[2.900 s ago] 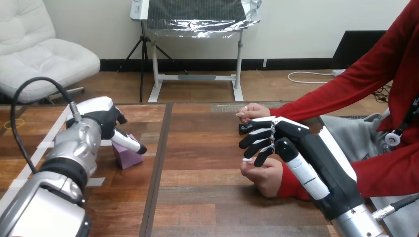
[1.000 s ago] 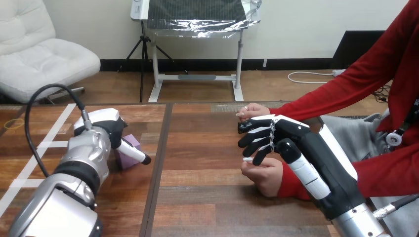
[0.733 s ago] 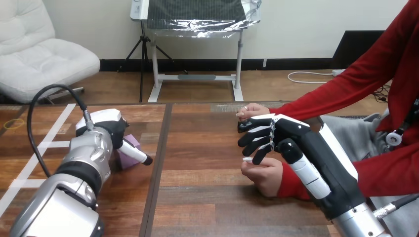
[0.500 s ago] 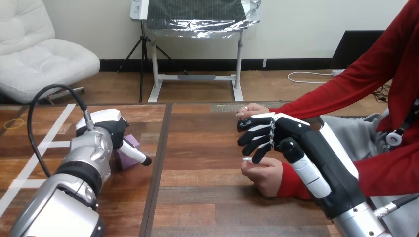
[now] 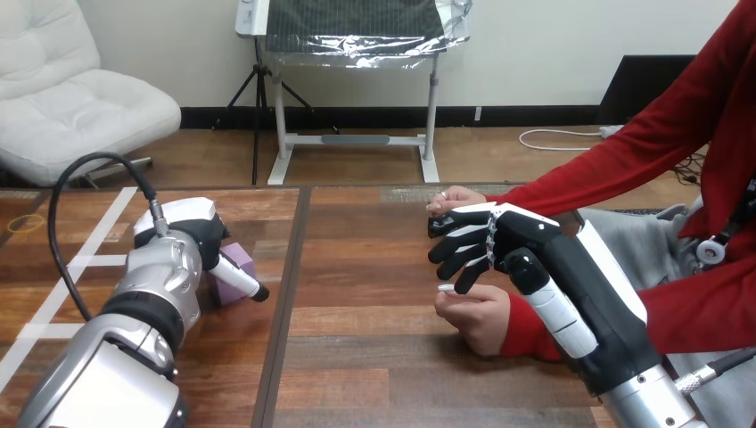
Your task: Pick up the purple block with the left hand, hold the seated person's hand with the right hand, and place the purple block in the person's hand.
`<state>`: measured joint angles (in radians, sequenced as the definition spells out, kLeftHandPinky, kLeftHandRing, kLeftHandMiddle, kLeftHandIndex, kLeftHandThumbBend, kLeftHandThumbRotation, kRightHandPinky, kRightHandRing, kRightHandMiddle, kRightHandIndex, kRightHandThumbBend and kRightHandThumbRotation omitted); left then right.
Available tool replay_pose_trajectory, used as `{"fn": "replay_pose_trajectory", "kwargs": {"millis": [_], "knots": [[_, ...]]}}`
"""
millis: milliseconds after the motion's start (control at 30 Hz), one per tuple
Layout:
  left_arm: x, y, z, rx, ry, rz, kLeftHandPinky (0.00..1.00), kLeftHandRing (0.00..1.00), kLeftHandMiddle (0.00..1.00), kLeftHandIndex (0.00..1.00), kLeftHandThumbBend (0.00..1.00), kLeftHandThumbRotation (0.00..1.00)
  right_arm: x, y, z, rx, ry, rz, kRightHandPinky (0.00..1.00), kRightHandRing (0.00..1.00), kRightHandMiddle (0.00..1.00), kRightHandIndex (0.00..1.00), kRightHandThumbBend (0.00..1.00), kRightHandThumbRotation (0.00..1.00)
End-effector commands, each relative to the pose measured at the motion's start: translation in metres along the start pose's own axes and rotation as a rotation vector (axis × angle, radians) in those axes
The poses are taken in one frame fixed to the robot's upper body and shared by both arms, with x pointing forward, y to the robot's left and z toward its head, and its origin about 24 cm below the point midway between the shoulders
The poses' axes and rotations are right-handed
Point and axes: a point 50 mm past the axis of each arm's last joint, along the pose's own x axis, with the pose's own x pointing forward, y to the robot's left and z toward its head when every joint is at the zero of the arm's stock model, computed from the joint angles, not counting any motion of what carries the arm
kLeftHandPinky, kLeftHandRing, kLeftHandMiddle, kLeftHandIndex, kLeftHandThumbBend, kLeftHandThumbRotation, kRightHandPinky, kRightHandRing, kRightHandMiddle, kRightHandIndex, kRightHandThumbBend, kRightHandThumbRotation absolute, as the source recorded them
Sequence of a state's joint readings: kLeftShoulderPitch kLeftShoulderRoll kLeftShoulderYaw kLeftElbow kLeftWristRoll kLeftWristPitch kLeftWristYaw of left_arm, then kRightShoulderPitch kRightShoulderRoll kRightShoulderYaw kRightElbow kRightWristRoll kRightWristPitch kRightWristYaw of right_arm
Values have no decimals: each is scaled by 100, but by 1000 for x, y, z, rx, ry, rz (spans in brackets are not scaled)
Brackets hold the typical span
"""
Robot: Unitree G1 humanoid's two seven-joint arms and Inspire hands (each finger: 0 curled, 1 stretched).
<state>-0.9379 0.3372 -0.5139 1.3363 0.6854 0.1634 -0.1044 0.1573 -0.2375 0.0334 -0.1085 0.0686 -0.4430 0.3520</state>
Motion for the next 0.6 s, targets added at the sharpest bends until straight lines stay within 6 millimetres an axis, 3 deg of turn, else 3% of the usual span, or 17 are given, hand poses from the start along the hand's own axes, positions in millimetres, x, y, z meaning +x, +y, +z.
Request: {"fn": "replay_pose_trajectory", "kwargs": {"millis": [0, 567], "knots": [[-3, 28, 9, 37, -14, 77, 93, 92, 89, 86, 84, 40, 10, -3, 15, -15, -77, 2, 44, 55, 60, 66, 83, 98], [-3, 29, 9, 86, 1, 67, 76, 84, 83, 81, 80, 40, 9, -2, 18, -11, -81, 4, 44, 55, 60, 66, 84, 99]]}}
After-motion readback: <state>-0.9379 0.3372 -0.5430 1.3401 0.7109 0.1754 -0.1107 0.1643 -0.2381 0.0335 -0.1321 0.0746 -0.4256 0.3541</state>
